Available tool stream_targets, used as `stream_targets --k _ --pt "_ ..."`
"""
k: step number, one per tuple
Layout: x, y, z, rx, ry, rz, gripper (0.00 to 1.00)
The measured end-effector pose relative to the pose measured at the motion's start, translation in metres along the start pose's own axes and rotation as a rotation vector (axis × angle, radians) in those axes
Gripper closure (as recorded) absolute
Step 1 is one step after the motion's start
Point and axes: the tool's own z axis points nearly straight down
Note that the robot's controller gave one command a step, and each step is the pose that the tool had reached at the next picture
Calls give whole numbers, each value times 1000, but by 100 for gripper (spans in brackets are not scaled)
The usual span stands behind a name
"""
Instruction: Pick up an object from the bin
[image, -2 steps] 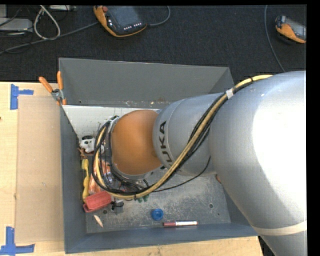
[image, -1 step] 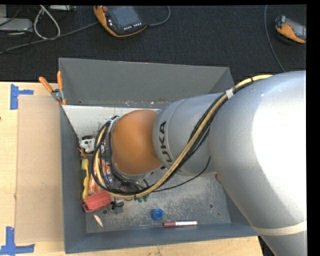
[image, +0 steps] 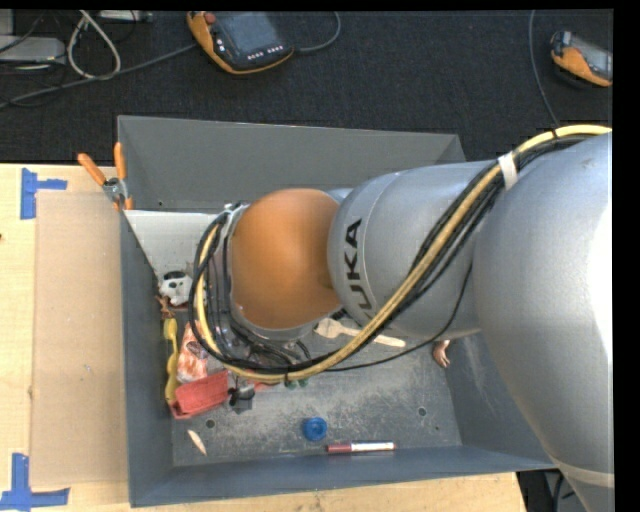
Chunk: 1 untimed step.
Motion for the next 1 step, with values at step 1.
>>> stream_targets --k 1 --pt "-2 -12 -68 0 1 -16 100"
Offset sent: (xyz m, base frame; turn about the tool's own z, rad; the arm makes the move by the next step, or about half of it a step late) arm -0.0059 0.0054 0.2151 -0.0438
